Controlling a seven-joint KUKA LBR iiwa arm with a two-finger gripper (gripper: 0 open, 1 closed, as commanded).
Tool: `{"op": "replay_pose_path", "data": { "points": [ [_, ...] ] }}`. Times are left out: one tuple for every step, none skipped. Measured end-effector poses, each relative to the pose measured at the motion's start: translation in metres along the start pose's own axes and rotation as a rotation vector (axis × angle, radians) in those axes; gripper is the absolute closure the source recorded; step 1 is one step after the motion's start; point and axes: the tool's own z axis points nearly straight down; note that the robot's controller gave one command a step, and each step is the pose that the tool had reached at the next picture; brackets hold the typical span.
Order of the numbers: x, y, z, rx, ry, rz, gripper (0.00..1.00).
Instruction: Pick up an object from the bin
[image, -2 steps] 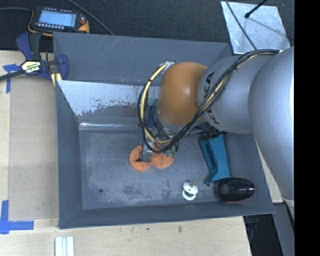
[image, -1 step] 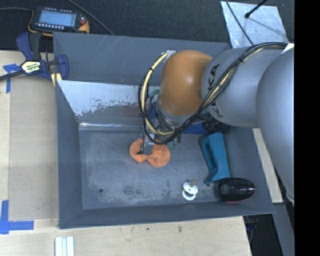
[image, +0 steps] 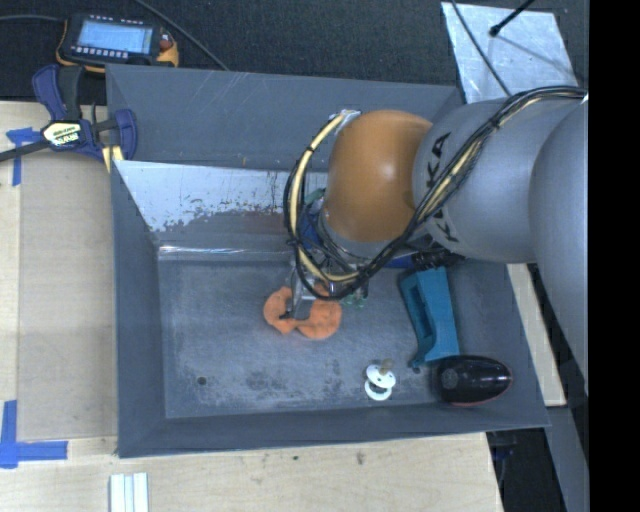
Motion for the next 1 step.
{"op": "replay_pose_path", "data": {
  "points": [
    [-0.0031, -0.0047, -0.0462, 0.001, 0.006, -0.011, 1.0]
  ]
}}
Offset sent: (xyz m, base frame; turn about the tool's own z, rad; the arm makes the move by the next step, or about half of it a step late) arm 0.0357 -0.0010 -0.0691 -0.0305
